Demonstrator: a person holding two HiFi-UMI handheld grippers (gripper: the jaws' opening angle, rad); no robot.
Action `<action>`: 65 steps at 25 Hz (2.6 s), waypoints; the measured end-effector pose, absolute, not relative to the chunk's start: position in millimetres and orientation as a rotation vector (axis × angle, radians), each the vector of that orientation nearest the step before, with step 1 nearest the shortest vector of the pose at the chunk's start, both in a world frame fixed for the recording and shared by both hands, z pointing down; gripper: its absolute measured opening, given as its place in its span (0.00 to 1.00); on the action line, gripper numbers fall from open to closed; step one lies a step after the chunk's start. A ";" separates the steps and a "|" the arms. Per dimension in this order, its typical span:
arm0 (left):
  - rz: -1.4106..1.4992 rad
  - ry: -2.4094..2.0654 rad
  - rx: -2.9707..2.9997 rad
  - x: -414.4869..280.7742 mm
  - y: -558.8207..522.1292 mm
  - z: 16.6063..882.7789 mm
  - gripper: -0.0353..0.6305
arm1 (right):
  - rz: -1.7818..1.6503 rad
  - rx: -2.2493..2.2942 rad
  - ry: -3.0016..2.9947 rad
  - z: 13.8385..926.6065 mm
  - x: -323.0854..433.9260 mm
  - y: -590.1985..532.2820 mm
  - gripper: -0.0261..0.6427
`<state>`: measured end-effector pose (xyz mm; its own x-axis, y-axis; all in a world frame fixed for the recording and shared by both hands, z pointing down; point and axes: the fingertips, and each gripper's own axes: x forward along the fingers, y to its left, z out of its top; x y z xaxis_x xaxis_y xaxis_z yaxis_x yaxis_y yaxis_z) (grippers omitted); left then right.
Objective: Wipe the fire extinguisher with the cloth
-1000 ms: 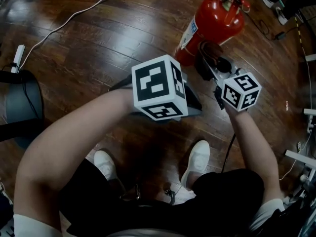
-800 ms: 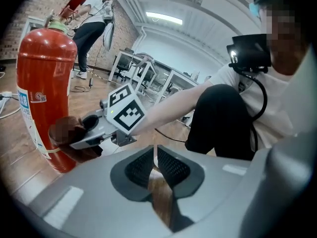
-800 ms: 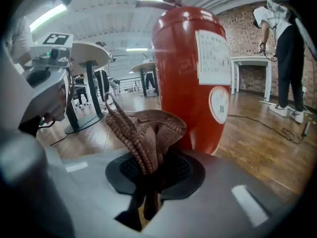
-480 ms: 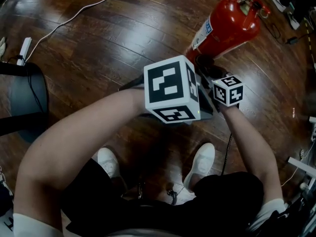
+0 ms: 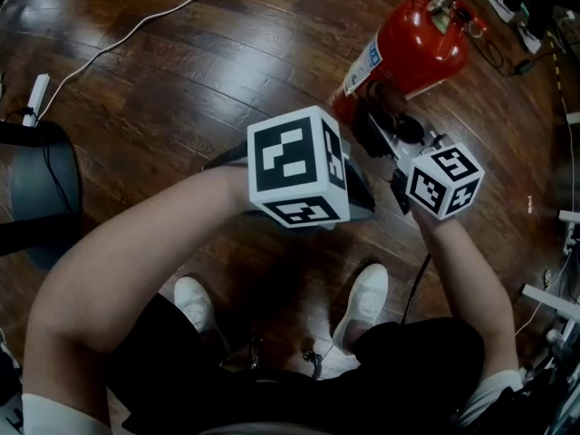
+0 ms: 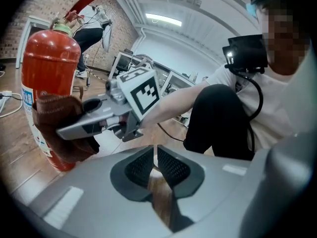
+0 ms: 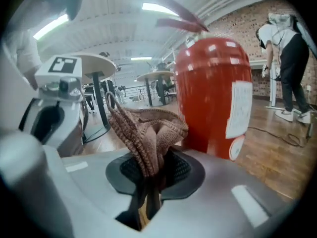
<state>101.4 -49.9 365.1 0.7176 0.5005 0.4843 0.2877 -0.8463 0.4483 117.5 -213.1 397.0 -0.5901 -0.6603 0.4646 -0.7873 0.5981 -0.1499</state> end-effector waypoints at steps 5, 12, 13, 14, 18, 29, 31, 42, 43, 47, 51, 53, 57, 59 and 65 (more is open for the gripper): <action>0.879 0.641 2.604 100.2 -45.4 361.9 0.09 | 0.334 1.252 -2.567 313.9 112.6 -214.6 0.14; 0.878 0.643 2.615 93.9 -43.2 358.2 0.09 | 0.205 1.365 -2.547 293.7 126.3 -241.4 0.14; 0.879 0.640 2.612 92.4 -43.4 358.5 0.09 | 0.204 1.362 -2.536 301.7 125.1 -243.3 0.13; 0.881 0.637 2.609 91.1 -43.4 359.2 0.09 | 0.208 1.354 -2.522 311.9 122.9 -244.2 0.13; 0.885 0.626 2.601 87.2 -45.1 361.7 0.09 | 0.323 1.331 -2.460 369.2 117.3 -248.9 0.13; 0.885 0.611 2.566 85.4 -47.5 368.4 0.09 | 0.510 1.193 -2.246 511.3 118.0 -250.0 0.13; 0.889 0.610 2.560 83.9 -47.4 369.4 0.09 | 0.558 1.163 -2.214 532.4 116.0 -246.1 0.13; 0.873 0.593 2.558 75.1 -53.6 369.0 0.09 | 0.579 1.180 -2.309 487.6 87.6 -232.4 0.13; 0.870 0.597 2.560 74.7 -52.3 368.6 0.09 | 0.554 1.204 -2.338 469.5 85.8 -234.7 0.13; 0.870 0.622 2.572 72.7 -46.4 364.8 0.09 | 0.429 1.301 -2.445 394.7 78.1 -240.7 0.13; 0.857 0.638 2.594 71.7 -41.9 356.4 0.09 | 0.300 1.388 -2.502 333.9 75.2 -247.6 0.13; 0.854 0.643 2.601 70.3 -40.1 353.6 0.09 | 0.252 1.444 -2.508 314.7 78.1 -255.2 0.13; 0.857 0.652 2.601 67.8 -38.4 351.9 0.09 | 0.208 1.518 -2.480 307.8 88.0 -268.8 0.13; 0.863 0.652 2.596 66.3 -37.5 353.7 0.09 | 0.217 1.513 -2.448 323.0 89.6 -271.6 0.13; 0.868 0.649 2.591 61.9 -39.4 355.6 0.09 | 0.283 1.447 -2.347 387.9 91.2 -273.7 0.13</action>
